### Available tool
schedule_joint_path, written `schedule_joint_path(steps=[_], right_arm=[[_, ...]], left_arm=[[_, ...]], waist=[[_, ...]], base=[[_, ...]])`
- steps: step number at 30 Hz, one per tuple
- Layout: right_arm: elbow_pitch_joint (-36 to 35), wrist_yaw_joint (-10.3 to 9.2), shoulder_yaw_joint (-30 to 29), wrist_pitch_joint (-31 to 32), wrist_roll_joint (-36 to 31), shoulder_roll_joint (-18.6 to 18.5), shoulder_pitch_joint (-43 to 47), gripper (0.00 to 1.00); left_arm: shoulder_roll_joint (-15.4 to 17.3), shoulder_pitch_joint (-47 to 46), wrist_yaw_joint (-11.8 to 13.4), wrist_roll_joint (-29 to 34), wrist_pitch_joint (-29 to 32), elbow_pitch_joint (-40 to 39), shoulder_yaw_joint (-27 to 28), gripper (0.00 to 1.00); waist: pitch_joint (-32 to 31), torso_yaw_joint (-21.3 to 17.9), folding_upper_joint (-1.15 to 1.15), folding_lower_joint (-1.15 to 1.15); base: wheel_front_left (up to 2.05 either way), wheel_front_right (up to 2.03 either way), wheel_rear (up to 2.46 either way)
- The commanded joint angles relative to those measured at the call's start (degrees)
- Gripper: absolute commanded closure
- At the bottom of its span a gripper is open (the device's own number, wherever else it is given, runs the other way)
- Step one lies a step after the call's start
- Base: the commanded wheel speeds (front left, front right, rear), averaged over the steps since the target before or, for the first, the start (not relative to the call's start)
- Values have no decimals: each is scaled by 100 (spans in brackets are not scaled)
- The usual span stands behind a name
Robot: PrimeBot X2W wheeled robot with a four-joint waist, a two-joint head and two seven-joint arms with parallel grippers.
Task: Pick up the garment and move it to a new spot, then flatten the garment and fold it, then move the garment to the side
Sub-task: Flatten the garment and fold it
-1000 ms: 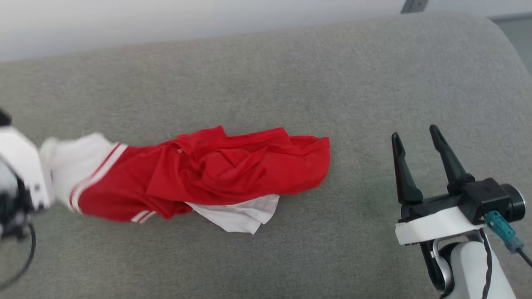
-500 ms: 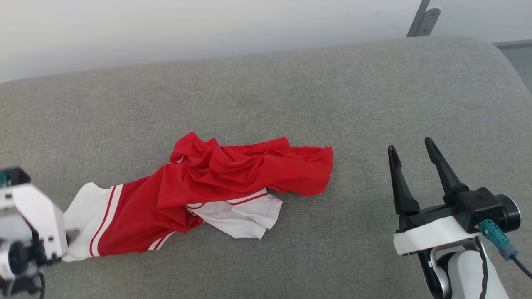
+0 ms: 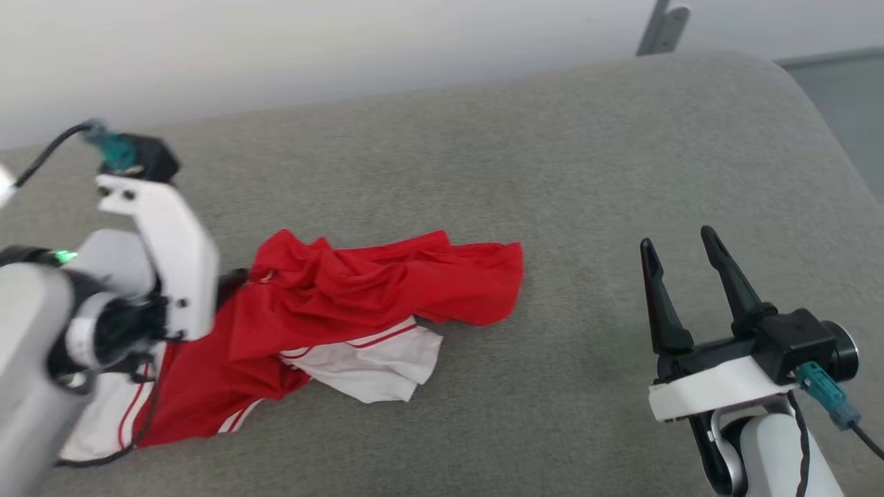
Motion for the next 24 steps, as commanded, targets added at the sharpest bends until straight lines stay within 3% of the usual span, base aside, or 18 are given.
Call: schedule_joint_path(steps=[1,6,9,17,18,19,24], right_arm=[[-25,-4,9,-28,49,2,-69,0],[-21,-4,96,-28,125,2,-192,0],[-27,-4,112,-28,185,3,-213,0],[-52,-4,85,-28,309,3,-286,0],[-56,-4,82,-28,318,2,-292,0],[-64,-4,77,-28,332,2,-292,0],[-84,-4,27,-28,325,2,-267,0]], left_arm=[[-151,-99,-44,-16,70,-7,-73,0],[-572,-316,-49,-191,282,54,-248,0],[-606,-374,-106,-72,389,149,-413,0],[-697,-458,-644,432,60,999,-929,0],[-724,-488,-778,470,14,1114,-987,19],[-749,-537,-863,475,-90,1221,-977,100],[-796,-865,-1078,397,-290,1568,-838,100]], waist=[[77,-130,0,0],[245,-441,0,0],[346,-604,0,0],[574,-819,0,0],[595,-829,0,0],[614,-835,0,0],[650,-822,0,0]], base=[[0,0,0],[0,0,0],[0,0,0],[0,0,0],[0,0,0],[0,0,0],[0,0,0]])
